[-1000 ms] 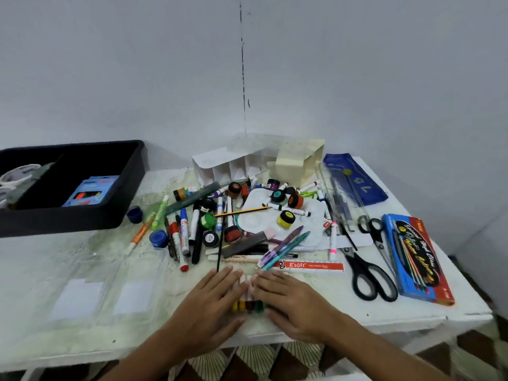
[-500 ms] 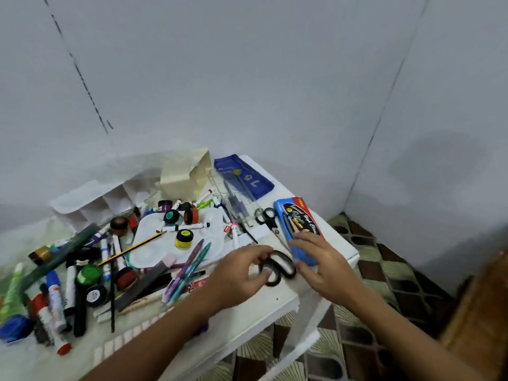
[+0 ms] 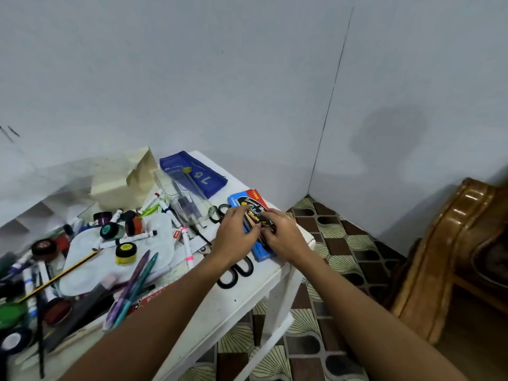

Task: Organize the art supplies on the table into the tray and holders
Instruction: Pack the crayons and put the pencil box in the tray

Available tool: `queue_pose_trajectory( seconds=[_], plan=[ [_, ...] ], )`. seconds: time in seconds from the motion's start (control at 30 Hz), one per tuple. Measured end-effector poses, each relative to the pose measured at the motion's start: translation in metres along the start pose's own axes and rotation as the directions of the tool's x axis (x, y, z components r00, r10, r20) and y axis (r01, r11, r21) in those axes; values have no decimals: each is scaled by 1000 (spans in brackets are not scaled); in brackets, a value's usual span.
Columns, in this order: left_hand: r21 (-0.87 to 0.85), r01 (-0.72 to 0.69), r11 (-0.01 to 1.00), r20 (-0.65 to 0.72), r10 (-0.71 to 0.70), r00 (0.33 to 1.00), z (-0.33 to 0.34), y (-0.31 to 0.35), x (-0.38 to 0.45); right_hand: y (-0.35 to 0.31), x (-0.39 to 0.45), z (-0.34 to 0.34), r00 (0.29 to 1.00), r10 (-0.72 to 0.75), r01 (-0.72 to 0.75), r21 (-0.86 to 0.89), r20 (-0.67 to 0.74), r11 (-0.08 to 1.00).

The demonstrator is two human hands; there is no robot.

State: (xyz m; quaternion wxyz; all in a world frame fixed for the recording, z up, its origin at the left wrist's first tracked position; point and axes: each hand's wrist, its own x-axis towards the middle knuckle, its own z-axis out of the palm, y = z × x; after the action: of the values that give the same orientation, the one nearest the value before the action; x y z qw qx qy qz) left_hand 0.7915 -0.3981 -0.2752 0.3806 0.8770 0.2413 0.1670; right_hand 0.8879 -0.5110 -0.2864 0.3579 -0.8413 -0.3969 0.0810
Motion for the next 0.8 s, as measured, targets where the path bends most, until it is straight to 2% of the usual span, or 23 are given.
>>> queue_pose_trajectory(
  seconds=[0.1,0.17,0.23,0.33,0.37,0.4,0.5,0.57,0.7,0.8],
  plan=[
    [-138,54,989,-51,-62,997,-2,12,1,-2,0,5,982,105,-68,219,-160,973],
    [-262,88,961,-70,-110,992,-6,18,4,-11,-1,-1,941,224,-103,418,-252,903],
    [-375,119,920,-79,-159,984,-15,22,2,-29,-3,-9,911,327,-106,622,-252,776],
    [-561,115,820,-102,-207,973,-40,35,-5,-66,-10,-18,919,370,-71,869,-133,490],
    [-610,107,785,-108,-215,971,-49,35,-8,-80,-16,-18,933,343,-57,898,-107,436],
    [-639,95,763,-110,-213,971,-60,36,-14,-94,-23,-16,949,299,-40,902,-99,429],
    [-639,112,761,-121,-243,962,-94,29,-39,-131,-49,0,988,79,69,835,-133,546],
    [-607,127,784,-157,-275,949,-118,17,-63,-150,-64,17,992,-74,125,800,-100,587],
    [-547,190,815,-217,-357,908,-167,-12,-116,-184,-88,58,957,-288,147,790,39,596],
    [-485,216,848,-279,-384,880,-204,-30,-165,-204,-100,84,887,-432,166,762,161,626]
  ],
)
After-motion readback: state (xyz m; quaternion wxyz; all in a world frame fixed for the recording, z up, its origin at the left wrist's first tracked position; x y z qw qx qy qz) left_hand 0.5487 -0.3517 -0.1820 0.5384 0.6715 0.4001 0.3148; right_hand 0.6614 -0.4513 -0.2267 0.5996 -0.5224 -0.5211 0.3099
